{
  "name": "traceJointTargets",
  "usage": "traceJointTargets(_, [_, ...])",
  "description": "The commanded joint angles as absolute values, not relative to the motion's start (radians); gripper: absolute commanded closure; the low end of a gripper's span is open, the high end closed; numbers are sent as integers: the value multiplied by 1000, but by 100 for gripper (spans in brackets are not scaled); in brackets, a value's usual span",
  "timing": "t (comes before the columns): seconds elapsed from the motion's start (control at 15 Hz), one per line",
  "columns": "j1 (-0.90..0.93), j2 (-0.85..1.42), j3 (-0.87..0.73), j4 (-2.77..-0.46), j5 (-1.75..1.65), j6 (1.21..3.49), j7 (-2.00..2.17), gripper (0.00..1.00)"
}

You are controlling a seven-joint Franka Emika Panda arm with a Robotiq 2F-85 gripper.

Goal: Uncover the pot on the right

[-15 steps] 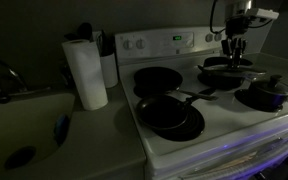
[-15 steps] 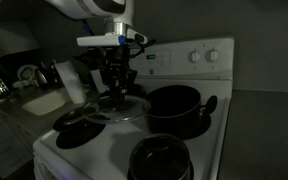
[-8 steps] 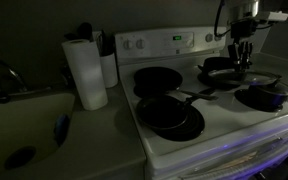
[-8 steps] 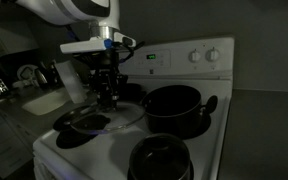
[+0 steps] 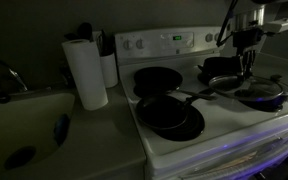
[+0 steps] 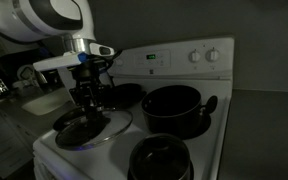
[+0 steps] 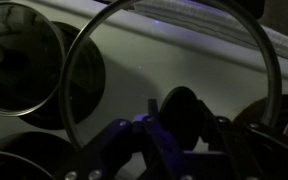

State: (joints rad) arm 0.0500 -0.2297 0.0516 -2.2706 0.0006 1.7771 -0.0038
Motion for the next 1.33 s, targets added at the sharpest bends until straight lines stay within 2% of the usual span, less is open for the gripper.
traceJointTargets(0.0, [71, -312, 90, -2349, -23, 1795, 68, 86])
traceJointTargets(0.6, [128, -382, 159, -2434, 31, 1702, 185, 86])
traceJointTargets(1.27, [133, -364, 110, -2547, 243, 1932, 52, 86])
